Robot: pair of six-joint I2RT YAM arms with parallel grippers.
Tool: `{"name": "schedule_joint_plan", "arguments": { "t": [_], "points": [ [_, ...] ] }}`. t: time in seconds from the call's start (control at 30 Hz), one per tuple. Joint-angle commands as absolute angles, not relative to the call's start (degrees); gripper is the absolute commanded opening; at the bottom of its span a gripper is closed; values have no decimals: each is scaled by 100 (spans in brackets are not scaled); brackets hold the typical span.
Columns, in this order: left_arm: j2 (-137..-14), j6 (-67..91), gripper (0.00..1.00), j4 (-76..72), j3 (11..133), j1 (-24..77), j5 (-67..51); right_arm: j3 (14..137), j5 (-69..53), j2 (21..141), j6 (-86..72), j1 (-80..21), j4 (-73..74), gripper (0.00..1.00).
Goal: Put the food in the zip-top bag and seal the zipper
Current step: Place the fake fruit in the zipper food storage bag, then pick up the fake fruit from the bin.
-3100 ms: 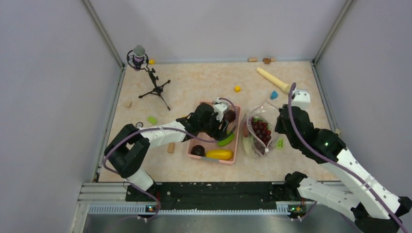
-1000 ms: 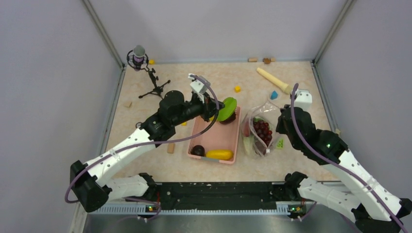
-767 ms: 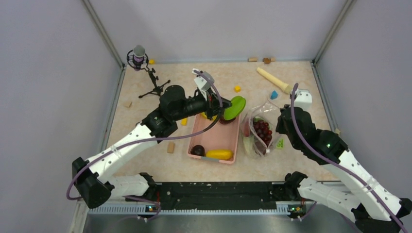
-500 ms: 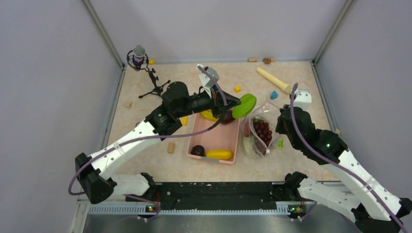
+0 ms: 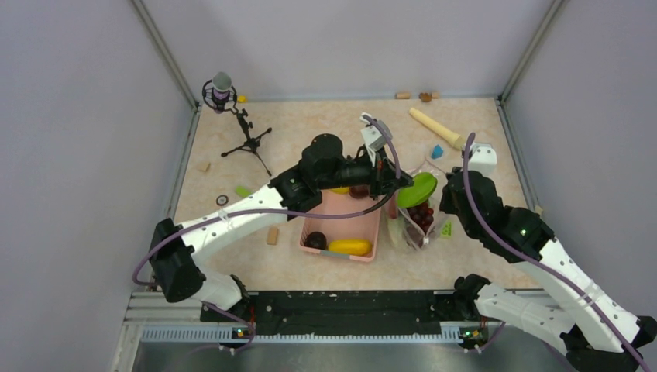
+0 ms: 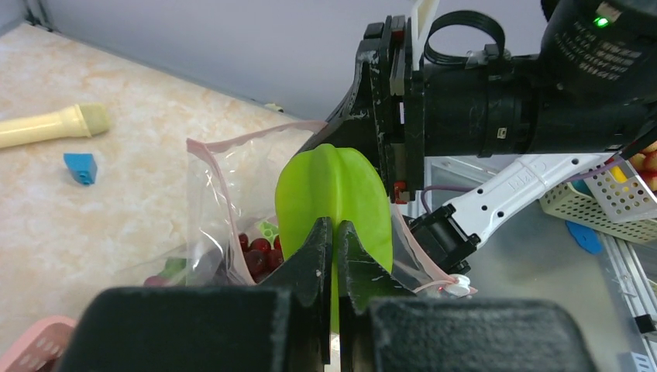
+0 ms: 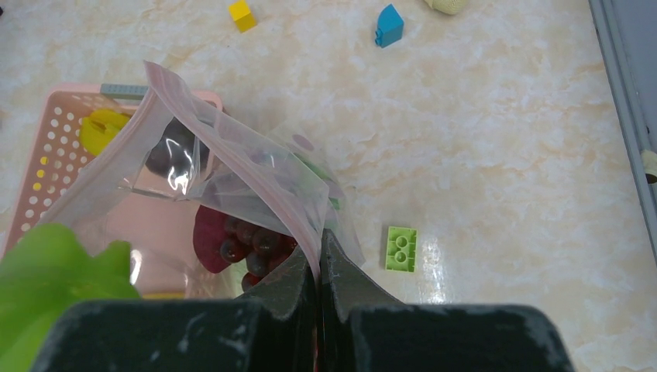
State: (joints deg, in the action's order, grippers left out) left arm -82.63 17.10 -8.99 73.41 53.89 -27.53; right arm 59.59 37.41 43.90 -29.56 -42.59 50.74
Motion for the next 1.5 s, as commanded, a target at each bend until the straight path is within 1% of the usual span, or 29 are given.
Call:
{"name": "schedule_joint_plan", "arguments": {
  "t": [0.0, 0.13, 0.23, 0.27, 0.37, 0.4, 0.43, 0.53, 0.67, 0.8, 1.0, 1.2, 1.47],
  "points": [
    [-8424, 1852, 0, -1122, 7676, 5440, -2648, 5916, 3733, 4301, -2900, -4248, 4880, 0],
    [-8640, 1906, 0, -965, 7787, 5449, -2748, 5911, 3712, 4320, -2890, -4250, 4878, 0],
    [-8761, 1869, 21, -763, 7874, 5449, -2774, 5901, 3682, 4324, -2888, -4251, 4875, 0],
    [-8787, 1853, 31, -694, 7903, 5449, -2781, 5899, 3684, 4324, -2881, -4251, 4877, 0],
    [-8786, 1758, 68, -557, 7911, 5449, -2733, 5900, 3683, 4316, -2892, -4246, 4875, 0],
    [-8762, 1738, 77, -535, 7903, 5449, -2706, 5900, 3684, 4315, -2889, -4246, 4878, 0],
    [-8731, 1726, 83, -528, 7876, 5449, -2679, 5905, 3684, 4322, -2889, -4250, 4874, 0],
    [-8627, 1644, 96, -516, 7796, 5449, -2659, 5900, 3700, 4324, -2878, -4248, 4878, 0],
    [-8427, 1513, 97, -339, 7678, 5449, -2367, 5899, 3709, 4317, -2882, -4249, 4874, 0],
    [-8048, 1343, 97, -361, 7270, 5449, -1939, 5898, 3705, 4329, -2870, -4249, 4878, 0],
    [-7349, 1275, 97, -337, 6552, 5441, -948, 5899, 3697, 4337, -2878, -4252, 4878, 0],
    [-6805, 1540, 97, -401, 5570, 5361, 168, 5905, 3700, 4352, -2880, -4251, 4878, 0],
    [-6778, 1949, 97, -316, 4857, 5045, 876, 5902, 3725, 4399, -2876, -4251, 4878, 0]
  ]
}}
